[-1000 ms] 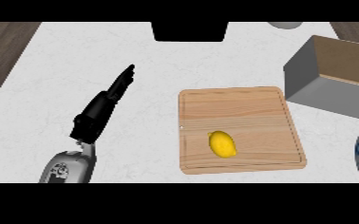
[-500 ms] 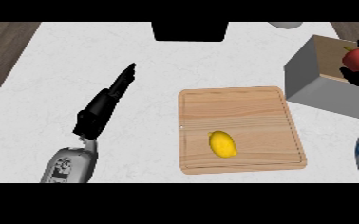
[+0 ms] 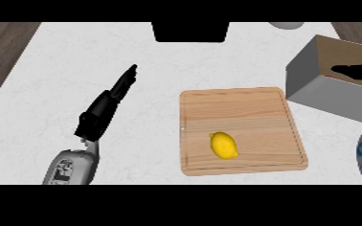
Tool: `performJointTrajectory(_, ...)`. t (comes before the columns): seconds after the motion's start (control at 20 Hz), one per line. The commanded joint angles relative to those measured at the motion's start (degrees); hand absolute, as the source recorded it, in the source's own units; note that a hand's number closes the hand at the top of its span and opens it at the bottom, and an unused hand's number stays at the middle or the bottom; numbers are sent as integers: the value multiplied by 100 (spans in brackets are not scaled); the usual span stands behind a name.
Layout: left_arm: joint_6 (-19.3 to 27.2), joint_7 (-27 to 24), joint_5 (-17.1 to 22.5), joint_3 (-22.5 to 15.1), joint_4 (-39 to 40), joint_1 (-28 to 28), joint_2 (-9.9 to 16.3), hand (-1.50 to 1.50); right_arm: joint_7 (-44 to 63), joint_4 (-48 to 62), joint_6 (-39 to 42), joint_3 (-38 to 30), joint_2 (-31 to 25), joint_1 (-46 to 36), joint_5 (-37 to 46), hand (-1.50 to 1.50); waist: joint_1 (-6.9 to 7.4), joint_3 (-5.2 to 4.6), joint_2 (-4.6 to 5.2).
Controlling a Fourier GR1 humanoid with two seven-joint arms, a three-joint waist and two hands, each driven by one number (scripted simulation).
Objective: Pick the bell pepper from the cutting board and place it in the cardboard box
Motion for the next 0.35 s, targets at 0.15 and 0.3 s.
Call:
performJointTrajectory(0.15,19,125,71,76,83,-162,-59,0,-870,406,70,-1315,-88,-160,-1497,-150,-63,22,18)
performJointTrajectory(0.3,-78,63,71,128,-134,55,134,0,-575,423,560,-1742,-533,-207,-2019,-150,-70,14,-13)
